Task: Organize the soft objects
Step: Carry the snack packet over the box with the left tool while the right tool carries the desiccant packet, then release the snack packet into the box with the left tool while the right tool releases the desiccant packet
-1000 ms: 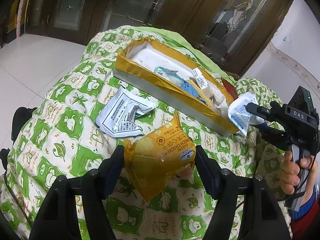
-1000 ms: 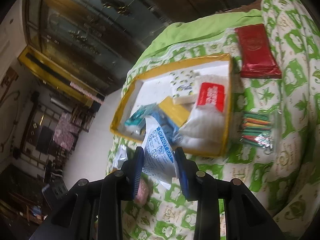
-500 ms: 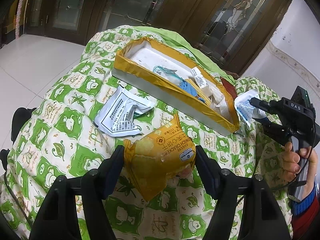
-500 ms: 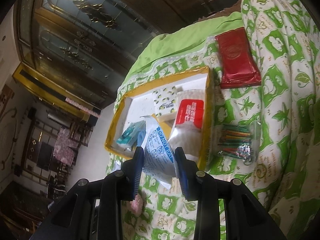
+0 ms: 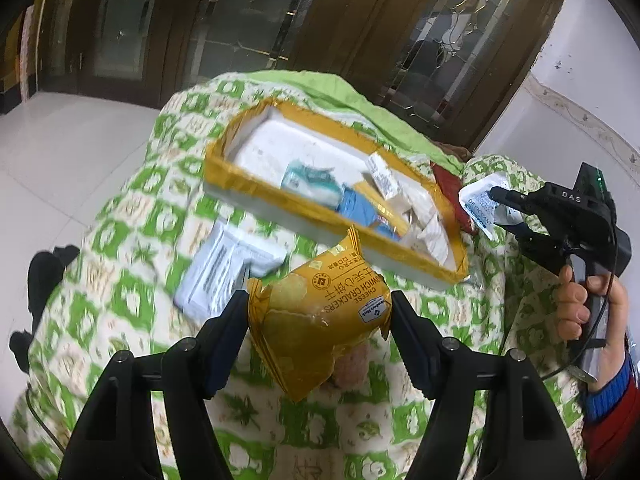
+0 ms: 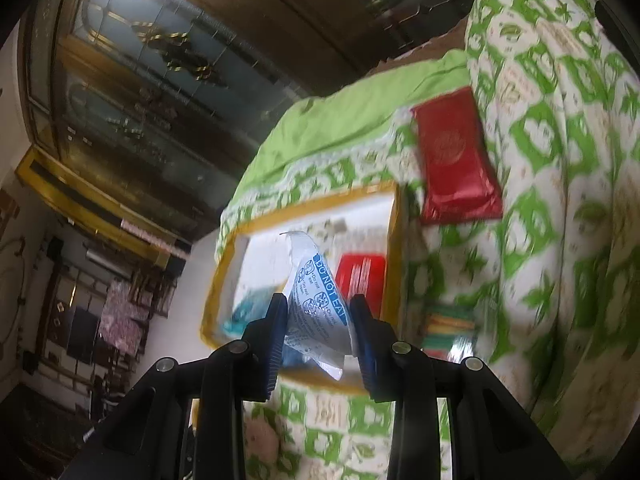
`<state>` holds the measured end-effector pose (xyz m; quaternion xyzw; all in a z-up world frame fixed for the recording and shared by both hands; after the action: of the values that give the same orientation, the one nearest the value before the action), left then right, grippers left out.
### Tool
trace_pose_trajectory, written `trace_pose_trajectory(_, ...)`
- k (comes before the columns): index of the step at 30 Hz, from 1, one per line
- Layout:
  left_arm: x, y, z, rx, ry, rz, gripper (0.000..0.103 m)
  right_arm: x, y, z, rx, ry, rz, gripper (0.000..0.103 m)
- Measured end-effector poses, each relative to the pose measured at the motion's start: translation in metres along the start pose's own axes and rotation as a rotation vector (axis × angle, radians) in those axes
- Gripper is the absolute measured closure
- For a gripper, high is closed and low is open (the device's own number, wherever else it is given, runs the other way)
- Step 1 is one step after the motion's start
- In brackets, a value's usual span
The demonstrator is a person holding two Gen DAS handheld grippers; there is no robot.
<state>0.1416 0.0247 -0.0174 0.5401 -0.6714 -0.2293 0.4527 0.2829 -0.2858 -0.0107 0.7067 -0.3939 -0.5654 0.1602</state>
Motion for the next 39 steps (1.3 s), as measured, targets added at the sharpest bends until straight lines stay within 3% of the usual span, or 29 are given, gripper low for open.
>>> trace_pose_trajectory(9,0.009,0.0,-0.057,0.022,-0.056,-0.039,0.034,0.013,0.002,-0.051,0.055,-0.039,0.083,0.068)
trace_pose_trajectory(22,0.005,-0.05,-0.128,-0.033,-0.094,-0.176,0.034,-0.004,-0.052,-0.068,-0.021,0.056,0.19,0.068)
trace_pose_trajectory(30,-0.01,-0.083,-0.146,-0.082,-0.11,-0.265,0.034,-0.011,-0.074,-0.068,-0.054,0.091,0.211,0.068)
trace_pose_trajectory(39,-0.021,-0.098,-0.139,-0.104,-0.133,-0.31,0.034,-0.015,-0.091,-0.069,-0.068,0.111,0.235,0.068)
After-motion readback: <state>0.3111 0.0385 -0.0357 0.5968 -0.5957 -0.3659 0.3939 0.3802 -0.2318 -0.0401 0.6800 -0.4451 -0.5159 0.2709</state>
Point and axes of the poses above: each gripper's, at about its wrist camera, not at the fingertips, and y roughly against the way its jaws point, x to its right, z to its underside, the point moved 3 cm from there along -y, roughly the way its jaws point, and after that the axes turned 11 degrees about -x, right-handed, at the moved point
